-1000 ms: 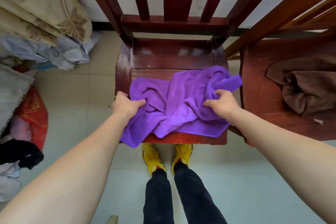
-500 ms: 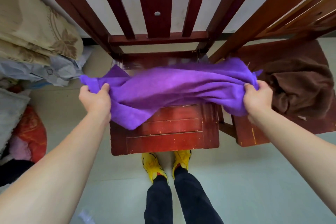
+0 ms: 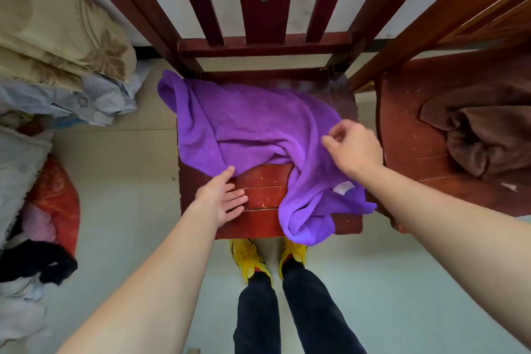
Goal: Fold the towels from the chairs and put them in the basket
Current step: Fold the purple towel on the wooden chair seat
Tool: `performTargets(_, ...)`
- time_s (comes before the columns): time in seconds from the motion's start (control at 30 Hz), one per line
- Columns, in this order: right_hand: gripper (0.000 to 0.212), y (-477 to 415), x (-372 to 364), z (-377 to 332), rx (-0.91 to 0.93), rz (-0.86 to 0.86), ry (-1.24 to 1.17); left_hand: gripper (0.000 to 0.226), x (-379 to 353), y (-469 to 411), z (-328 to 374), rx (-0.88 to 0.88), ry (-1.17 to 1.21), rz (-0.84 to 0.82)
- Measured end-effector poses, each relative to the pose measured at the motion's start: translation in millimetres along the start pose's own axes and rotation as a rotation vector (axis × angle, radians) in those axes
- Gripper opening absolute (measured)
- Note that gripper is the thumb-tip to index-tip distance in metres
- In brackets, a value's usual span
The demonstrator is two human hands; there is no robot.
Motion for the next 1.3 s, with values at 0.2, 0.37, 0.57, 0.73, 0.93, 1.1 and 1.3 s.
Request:
performTargets(0.2,0.027,-40,-31,-4,-0.024,-0.155,0.029,0.009,-27,-8,20,-0.14,0.355,0.014)
performTargets(0.37,0.018,24,-62,34,-0.052,-0.286,0.128,0.019,-5,12,52,-0.298,0.583,-0.049)
performTargets(0.57,0.042,27,-46,11,0.004,-0.334,0.004,0.016,29,21,47,-0.374,0.404,-0.117)
performTargets(0.73,0.026,11,-69,-72,0.001,-0.539,-0.407,0.044,24,26,34,-0.328,0.28,-0.291)
performTargets(0.93,0.013,-12,-46,-23,-0.076,-0.061,-0.288,0.026,36,18,48,-0.506,0.084,-0.088)
performTargets(1.1,0.019,12,-33,66,-0.146,-0.236,0.171,0.022,16,0,23,-0.511,-0.34,0.017)
performTargets(1.3,0.05,2,-28,20,-0.024,-0.102,0.002,0.035,18,-12,12,-0.43,-0.563,0.098)
Point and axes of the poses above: each hand's wrist, its own y-axis away from the middle knuckle, its own x-axis out of the back of the hand, z = x × y, the point moved 3 cm from there along -y, towards the middle knuckle, and after that the axes turned 12 degrees about y, right-handed, at the moved point
